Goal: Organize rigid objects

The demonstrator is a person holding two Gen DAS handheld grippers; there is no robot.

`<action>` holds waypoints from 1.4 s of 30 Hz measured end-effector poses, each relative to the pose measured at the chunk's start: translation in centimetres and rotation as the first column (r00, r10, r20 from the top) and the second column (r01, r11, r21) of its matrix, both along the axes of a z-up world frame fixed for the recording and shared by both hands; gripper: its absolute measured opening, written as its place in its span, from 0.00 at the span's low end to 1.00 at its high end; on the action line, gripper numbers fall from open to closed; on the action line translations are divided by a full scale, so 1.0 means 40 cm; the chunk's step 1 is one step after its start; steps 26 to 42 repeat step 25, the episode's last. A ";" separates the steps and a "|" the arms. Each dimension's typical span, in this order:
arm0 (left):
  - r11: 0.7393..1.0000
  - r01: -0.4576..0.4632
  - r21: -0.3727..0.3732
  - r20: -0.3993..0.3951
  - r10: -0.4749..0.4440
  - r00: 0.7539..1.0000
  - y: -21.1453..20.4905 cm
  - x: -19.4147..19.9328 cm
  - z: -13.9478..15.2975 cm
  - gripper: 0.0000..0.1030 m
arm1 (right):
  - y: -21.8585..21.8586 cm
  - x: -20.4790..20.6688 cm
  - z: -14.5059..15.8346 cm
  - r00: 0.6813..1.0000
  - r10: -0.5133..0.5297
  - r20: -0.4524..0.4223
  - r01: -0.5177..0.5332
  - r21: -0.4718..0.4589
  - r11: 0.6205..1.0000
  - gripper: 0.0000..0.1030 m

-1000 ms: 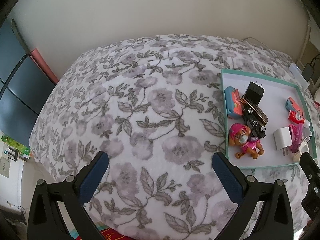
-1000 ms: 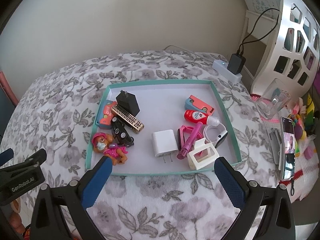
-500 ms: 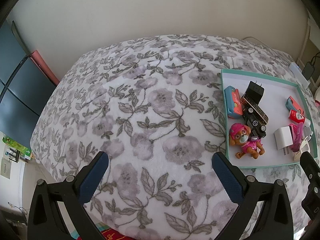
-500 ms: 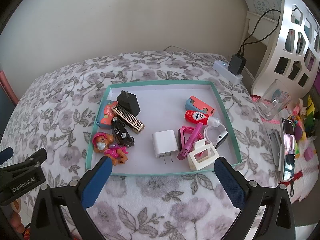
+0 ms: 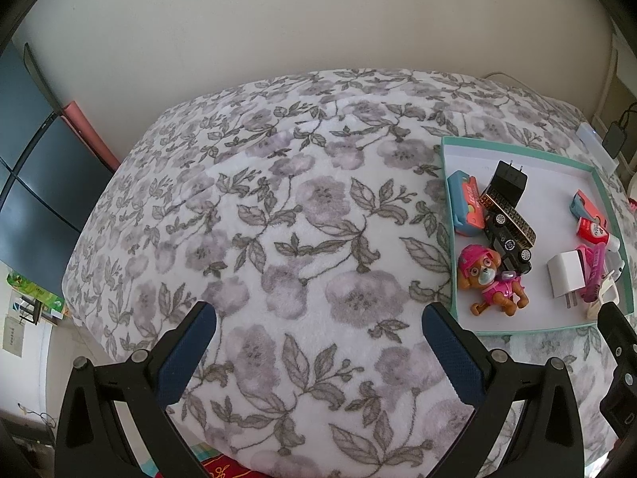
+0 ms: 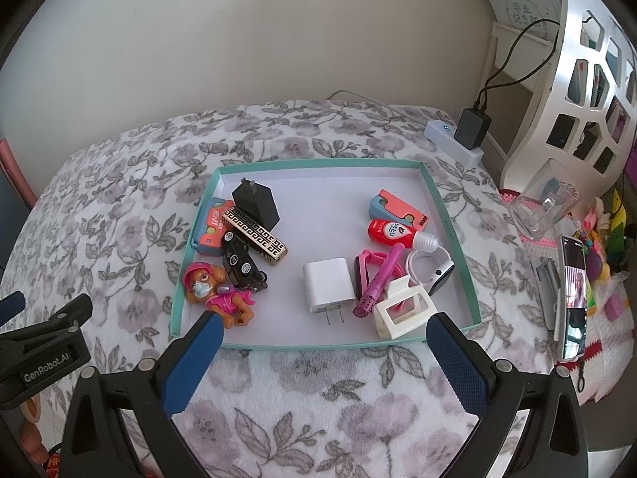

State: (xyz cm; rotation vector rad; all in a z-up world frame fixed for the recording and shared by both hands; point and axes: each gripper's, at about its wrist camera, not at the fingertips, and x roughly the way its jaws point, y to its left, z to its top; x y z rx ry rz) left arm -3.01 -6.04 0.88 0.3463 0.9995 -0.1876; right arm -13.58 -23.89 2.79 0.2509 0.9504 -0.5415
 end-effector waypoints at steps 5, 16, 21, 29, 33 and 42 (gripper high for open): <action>1.000 -0.001 0.000 0.000 0.001 1.000 -0.003 -0.001 0.000 1.00 | 0.000 0.000 -0.001 1.000 0.002 -0.001 -0.002 -0.001 1.000 1.00; 1.000 -0.002 0.002 0.001 0.002 1.000 -0.004 0.000 0.002 1.00 | 0.001 0.001 0.000 1.000 0.001 -0.001 -0.001 0.000 1.000 1.00; 1.000 -0.003 0.001 0.003 0.003 1.000 -0.005 -0.001 0.003 1.00 | 0.002 -0.001 -0.006 1.000 0.002 -0.003 -0.002 -0.001 1.000 1.00; 1.000 0.005 0.001 0.010 -0.005 1.000 0.001 0.001 0.006 1.00 | 0.002 0.001 -0.005 1.000 0.002 -0.003 -0.002 -0.001 1.000 1.00; 1.000 0.005 0.001 0.010 -0.005 1.000 0.001 0.001 0.006 1.00 | 0.002 0.001 -0.005 1.000 0.002 -0.003 -0.002 -0.001 1.000 1.00; 1.000 0.005 0.001 0.010 -0.005 1.000 0.001 0.001 0.006 1.00 | 0.002 0.001 -0.005 1.000 0.002 -0.003 -0.002 -0.001 1.000 1.00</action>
